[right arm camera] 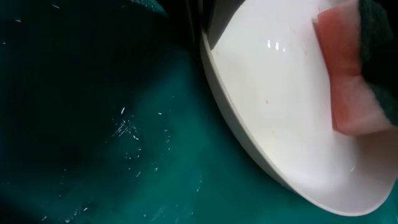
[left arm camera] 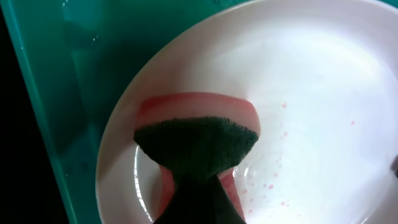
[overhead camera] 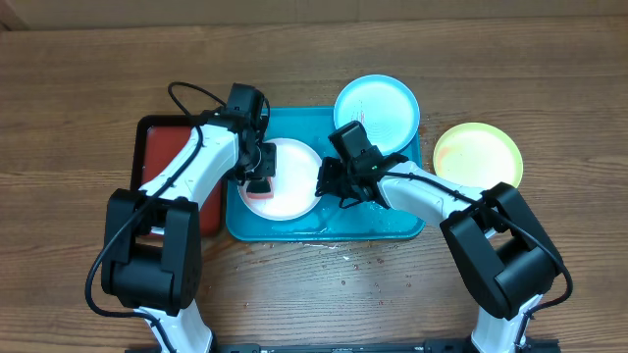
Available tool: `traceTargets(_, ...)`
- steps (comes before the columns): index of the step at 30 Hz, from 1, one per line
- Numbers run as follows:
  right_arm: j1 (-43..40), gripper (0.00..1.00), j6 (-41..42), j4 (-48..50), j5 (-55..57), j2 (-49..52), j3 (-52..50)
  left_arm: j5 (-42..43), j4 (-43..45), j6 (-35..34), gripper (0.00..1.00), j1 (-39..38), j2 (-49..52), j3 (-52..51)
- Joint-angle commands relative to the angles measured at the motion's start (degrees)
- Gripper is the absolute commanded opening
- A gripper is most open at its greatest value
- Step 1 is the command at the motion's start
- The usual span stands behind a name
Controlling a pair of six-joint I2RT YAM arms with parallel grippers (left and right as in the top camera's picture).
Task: Clean dirty plates on tray and stack at the side
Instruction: 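Scrub the white plate with the sponge while the right gripper holds it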
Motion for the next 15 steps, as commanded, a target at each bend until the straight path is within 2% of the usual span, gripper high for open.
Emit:
traceTargets(1,0.0,0.04,0.5,0.0,0.1,0.2,0.9,1.8,-0.4,1.6,0.04,-0.2,0.0,-1.1)
traceTargets(4,0.0,0.04,0.5,0.0,0.1,0.2,0.9,9.4,-0.1,8.3,0.04,-0.2,0.0,-1.1)
traceTargets(5,0.0,0.04,0.5,0.0,0.1,0.2,0.9,17.8,0.0,16.2,0.04,-0.2,0.0,-1.1)
traceTargets(8,0.0,0.04,0.5,0.0,0.1,0.2,0.9,24.0,0.9,22.1,0.04,-0.2,0.0,-1.1)
traceTargets(10,0.0,0.04,0.5,0.2,0.1,0.2,0.9,21.2,2.1,21.7,0.04,-0.2,0.0,-1.1)
traceTargets(12,0.0,0.04,0.4,0.2,0.1,0.2,0.9,10.4,4.1,15.8,0.04,-0.2,0.0,-1.1)
traceTargets(15,0.0,0.04,0.4,0.2,0.1,0.2,0.9,-0.6,4.9,10.6,0.04,-0.2,0.0,-1.1)
